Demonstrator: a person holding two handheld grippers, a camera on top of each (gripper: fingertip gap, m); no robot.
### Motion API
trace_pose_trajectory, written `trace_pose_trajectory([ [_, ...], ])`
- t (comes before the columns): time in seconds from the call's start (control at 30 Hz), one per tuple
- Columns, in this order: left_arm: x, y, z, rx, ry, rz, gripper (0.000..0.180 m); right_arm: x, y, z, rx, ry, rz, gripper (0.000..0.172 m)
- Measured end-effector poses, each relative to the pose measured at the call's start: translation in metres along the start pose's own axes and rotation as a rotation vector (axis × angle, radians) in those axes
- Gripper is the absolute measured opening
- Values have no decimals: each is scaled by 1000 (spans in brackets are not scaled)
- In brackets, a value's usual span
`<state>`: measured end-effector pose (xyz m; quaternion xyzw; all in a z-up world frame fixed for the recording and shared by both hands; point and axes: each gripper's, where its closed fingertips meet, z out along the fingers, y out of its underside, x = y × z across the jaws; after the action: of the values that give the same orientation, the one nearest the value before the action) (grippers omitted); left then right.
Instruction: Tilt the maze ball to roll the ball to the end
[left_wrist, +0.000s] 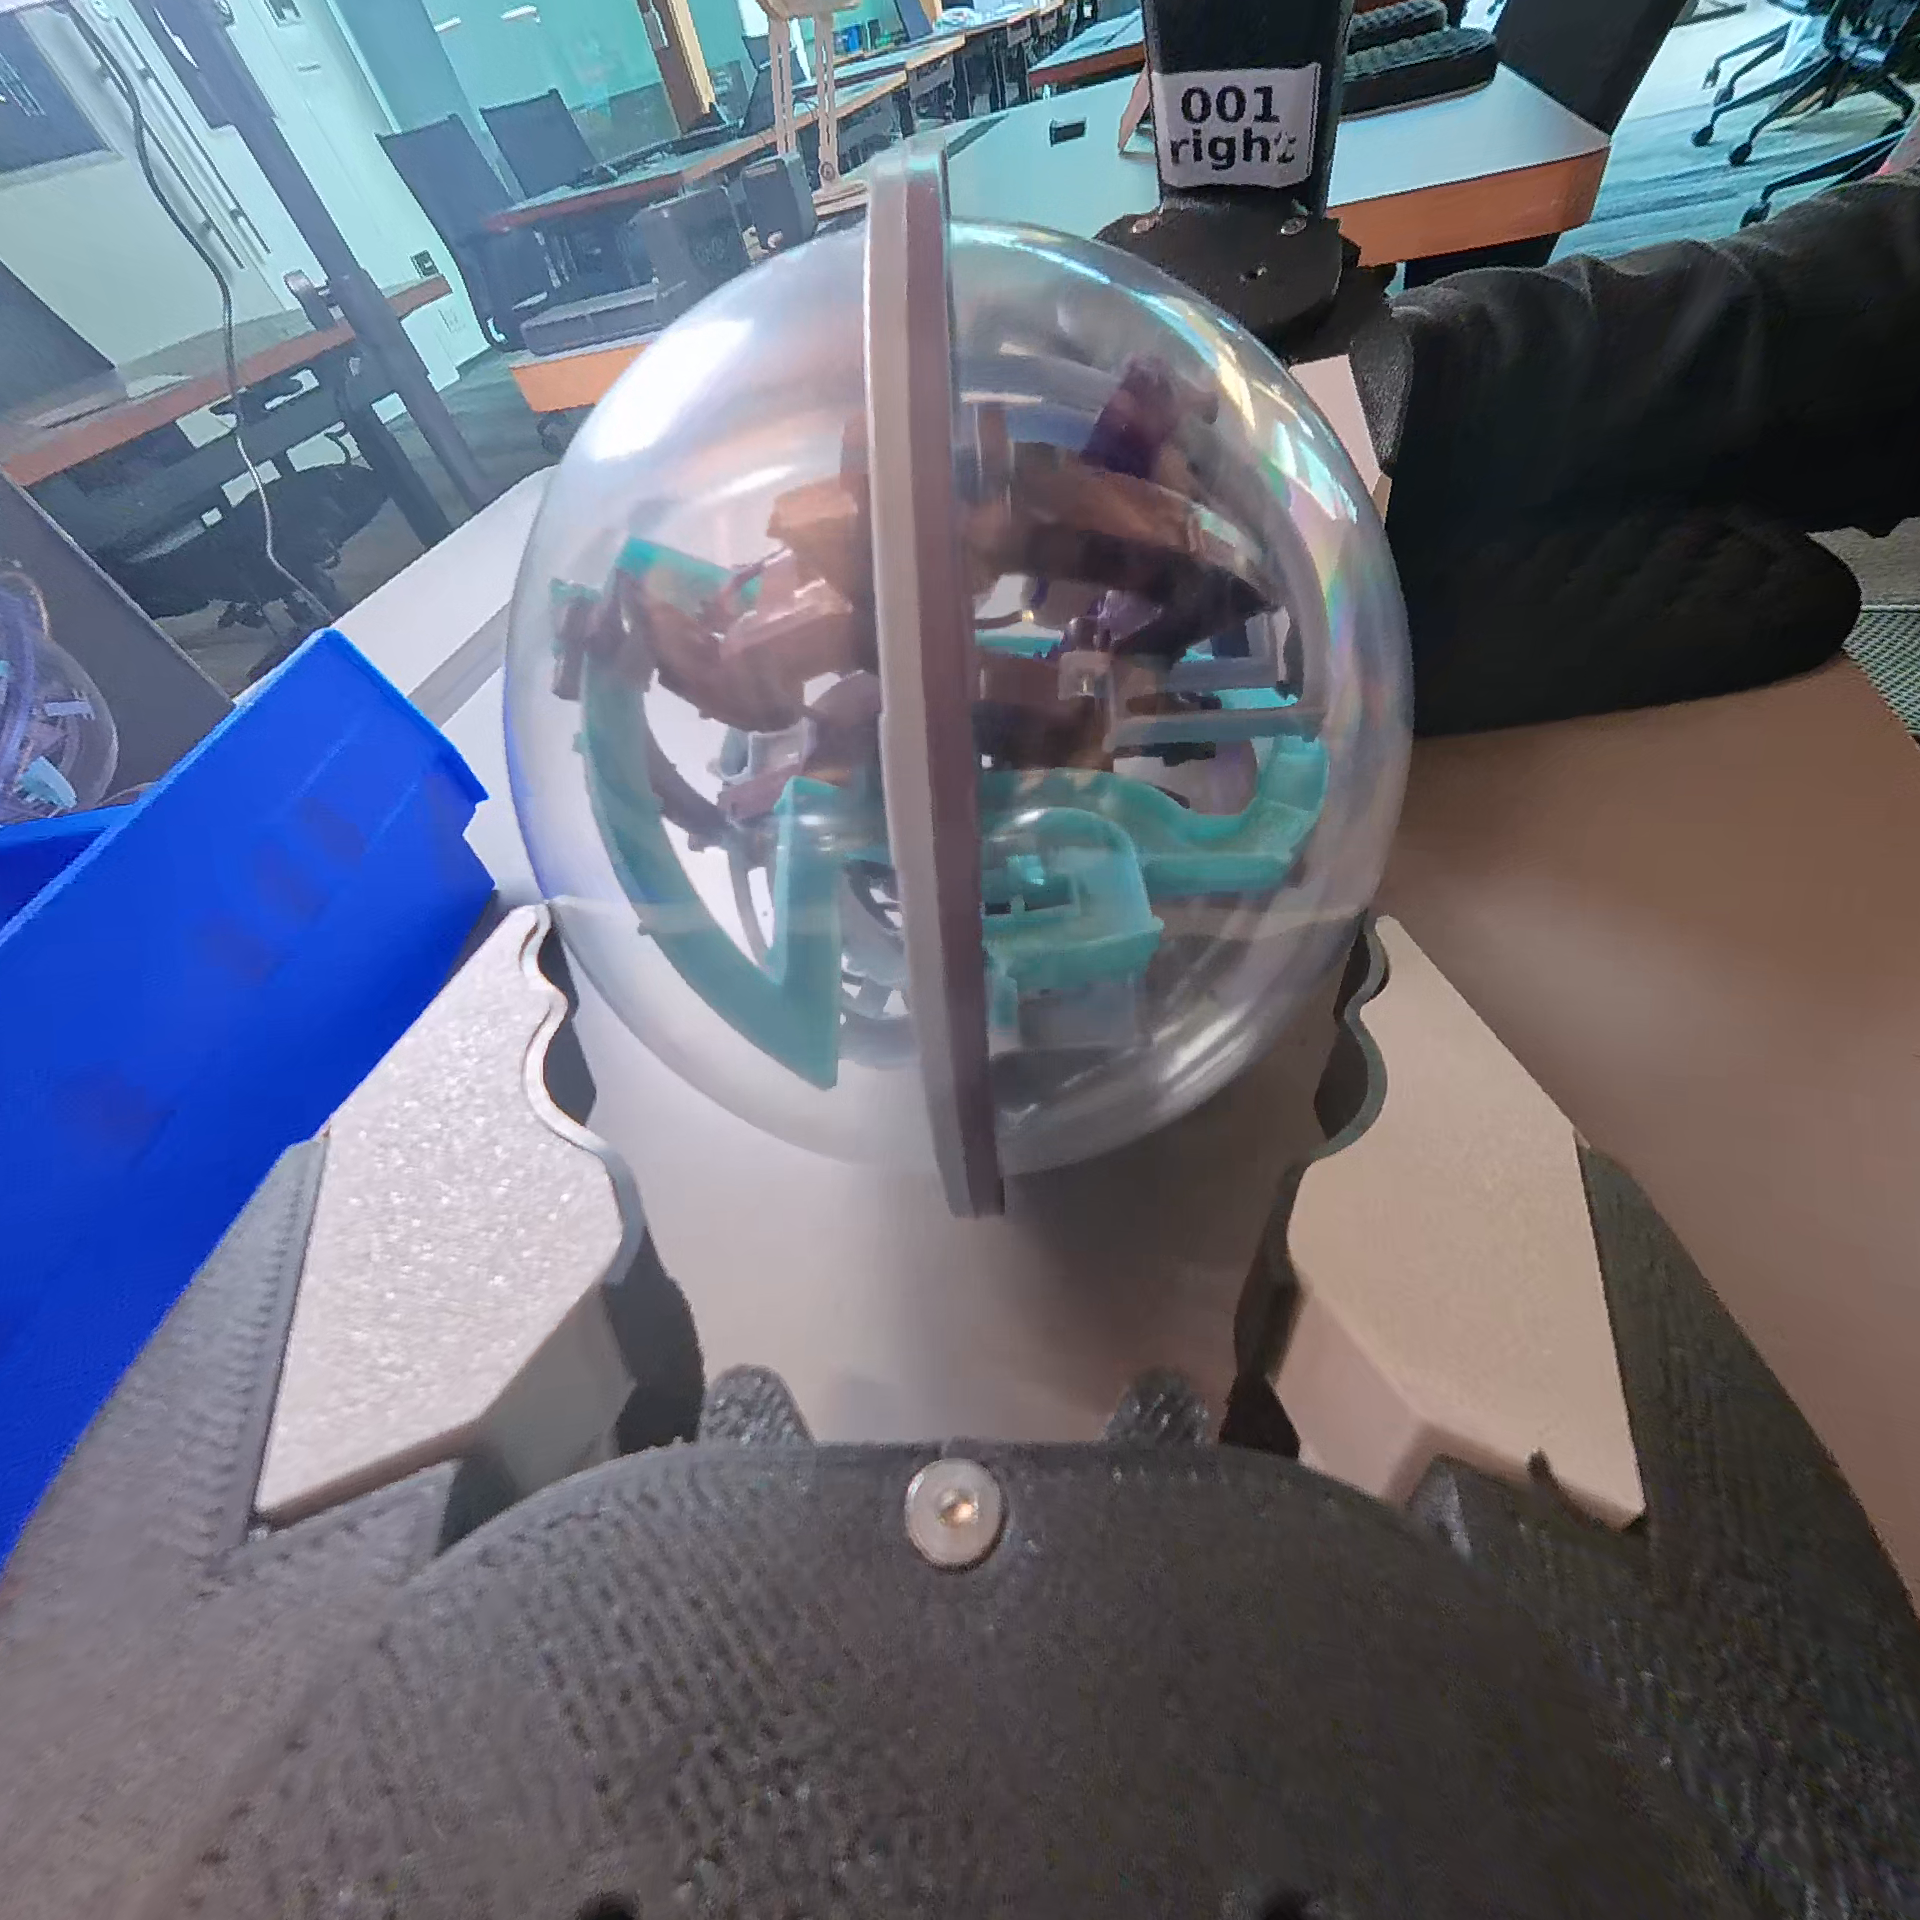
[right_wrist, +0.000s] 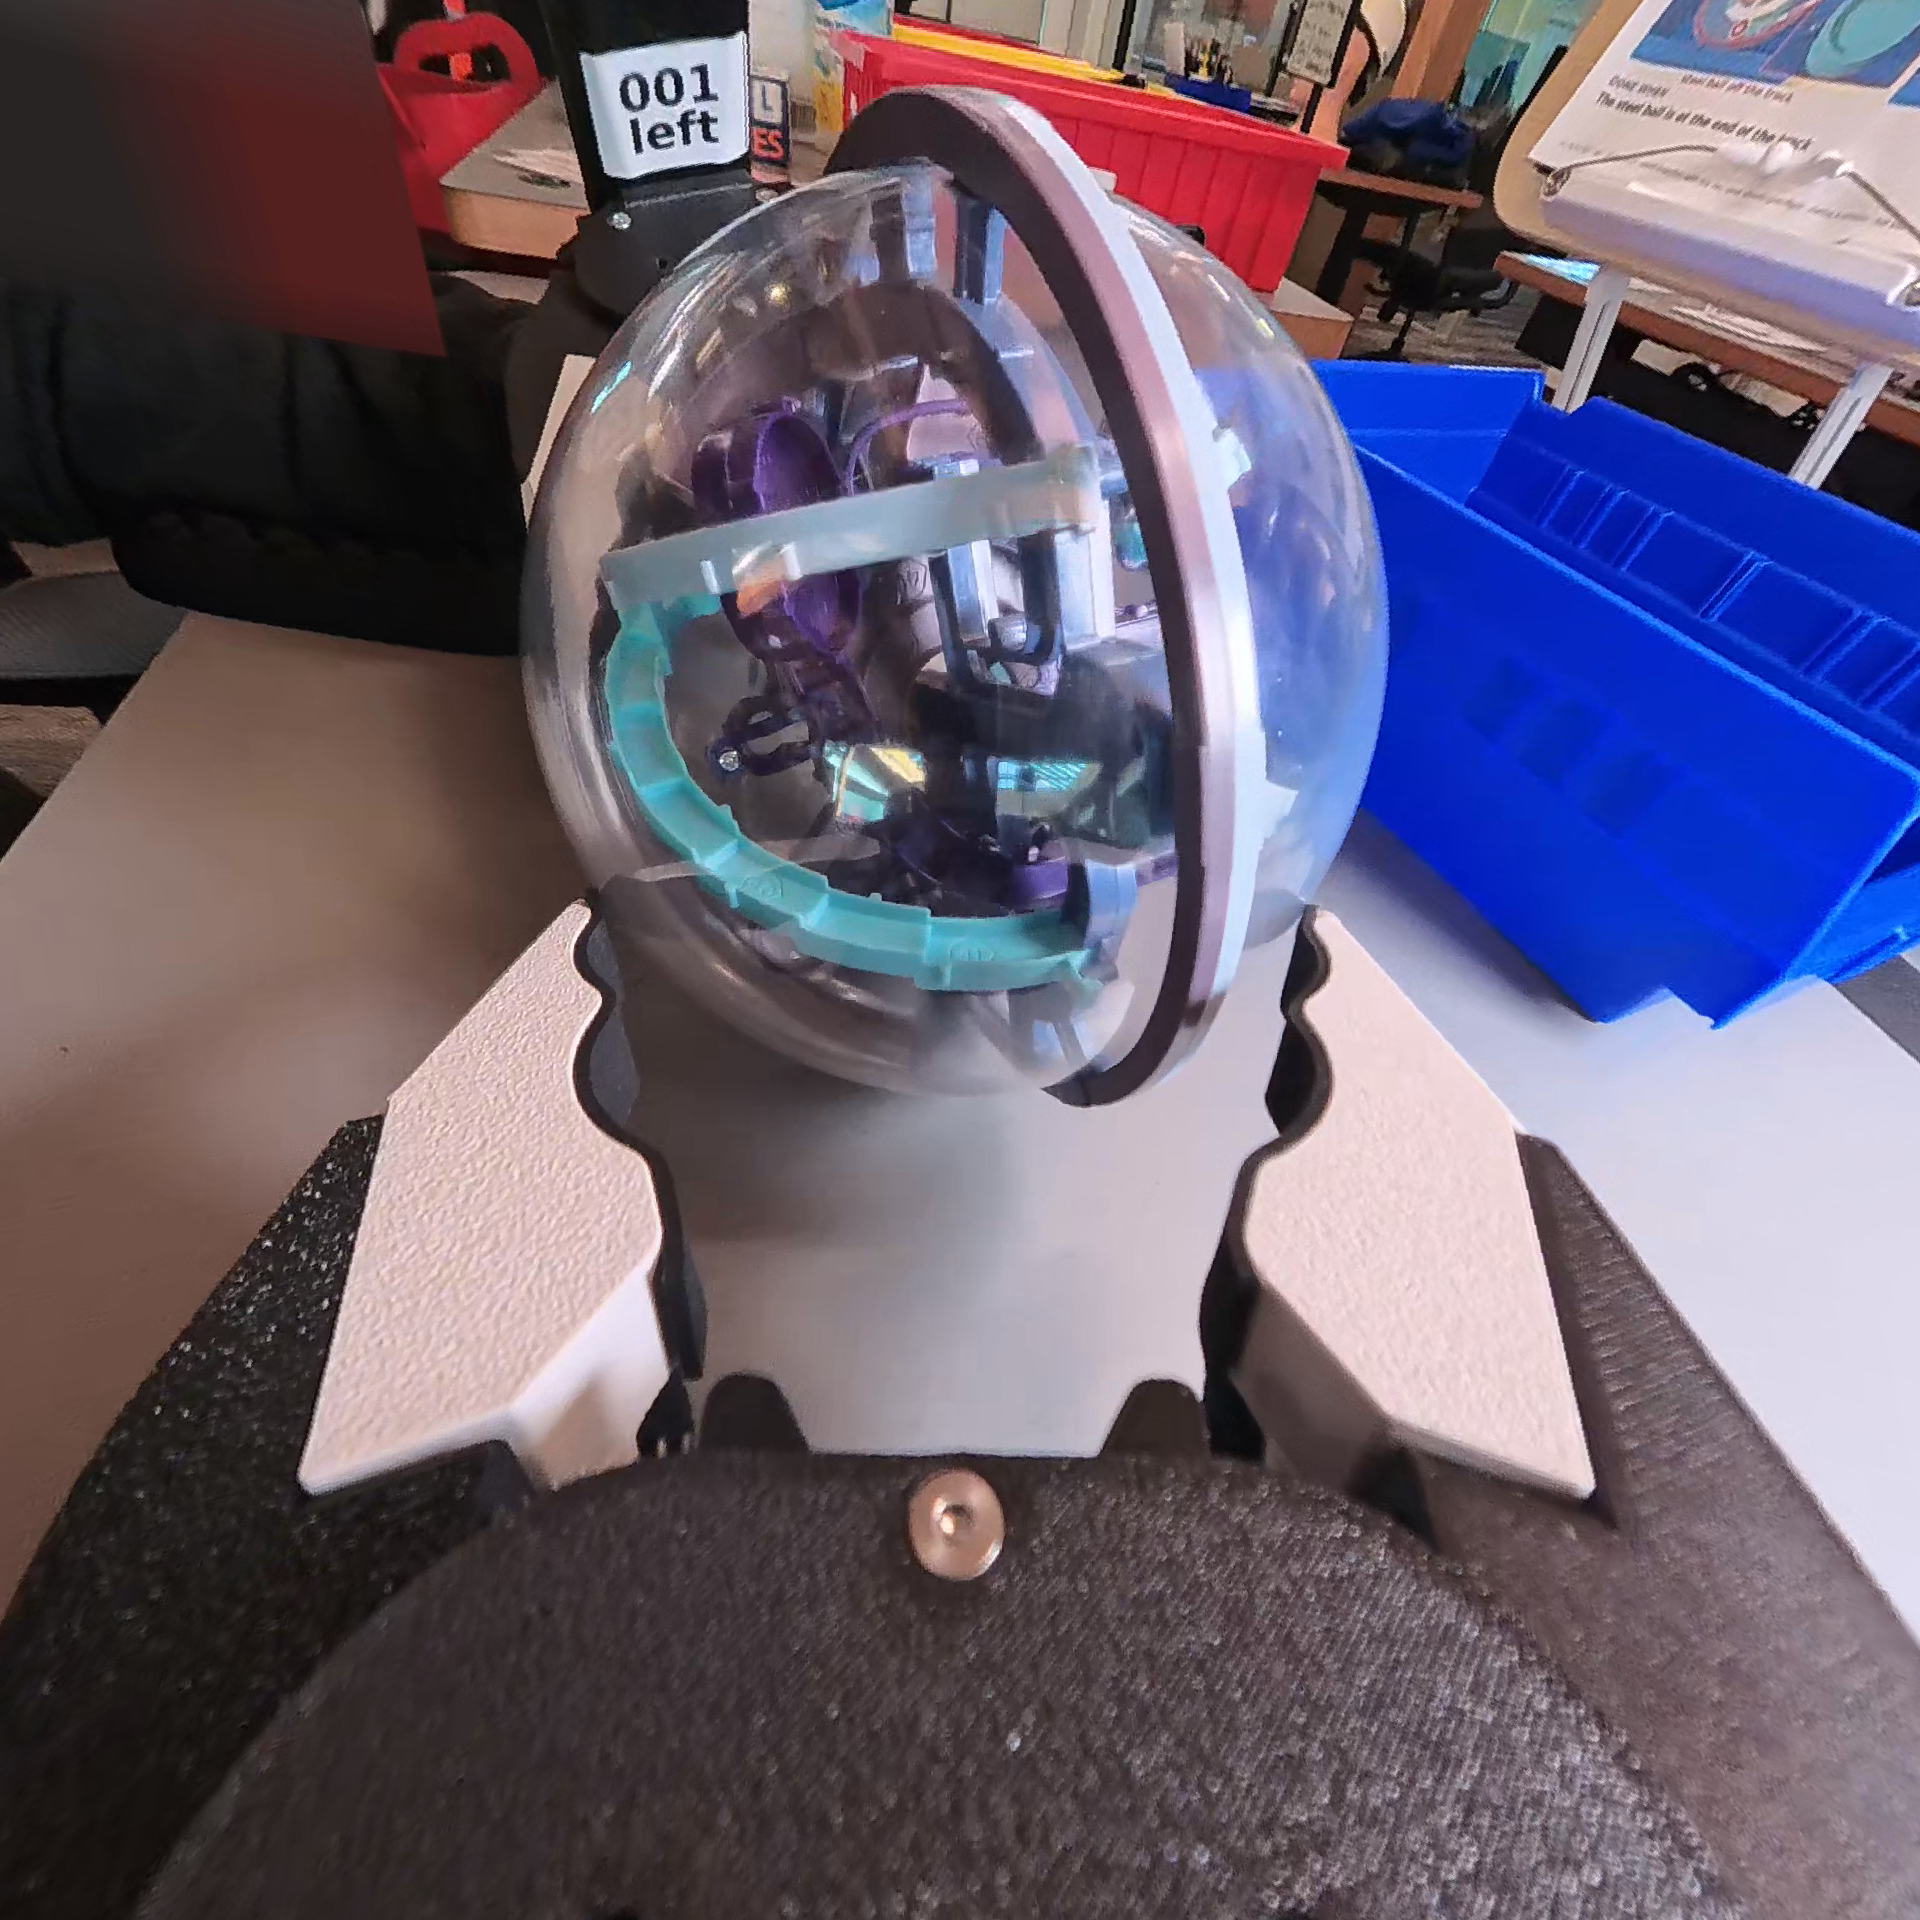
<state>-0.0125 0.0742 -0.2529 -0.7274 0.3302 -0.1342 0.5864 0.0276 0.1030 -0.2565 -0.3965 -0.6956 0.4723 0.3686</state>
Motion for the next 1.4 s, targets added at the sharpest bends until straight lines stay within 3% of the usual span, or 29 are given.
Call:
trace_pose_trajectory([
  [0.4,-3,-12,-3,55,60,-222,140,-3,18,7,-82,-47,128,121],
  [0.63,-4,-1,1,20,127,-439,140,3,14,8,-73,-5,118,125],
  [0.9,-8,1,3,49,143,-535,139,5,18,8,-84,-7,177,124],
  [1.0,-15,1,1,61,99,-499,135,8,19,7,-91,-21,275,121],
  [1.23,-24,-3,2,47,-80,-187,138,15,16,4,-70,-41,442,114],
  [1.4,-28,-1,6,35,-84,-253,140,14,16,4,-82,-42,457,111],
])
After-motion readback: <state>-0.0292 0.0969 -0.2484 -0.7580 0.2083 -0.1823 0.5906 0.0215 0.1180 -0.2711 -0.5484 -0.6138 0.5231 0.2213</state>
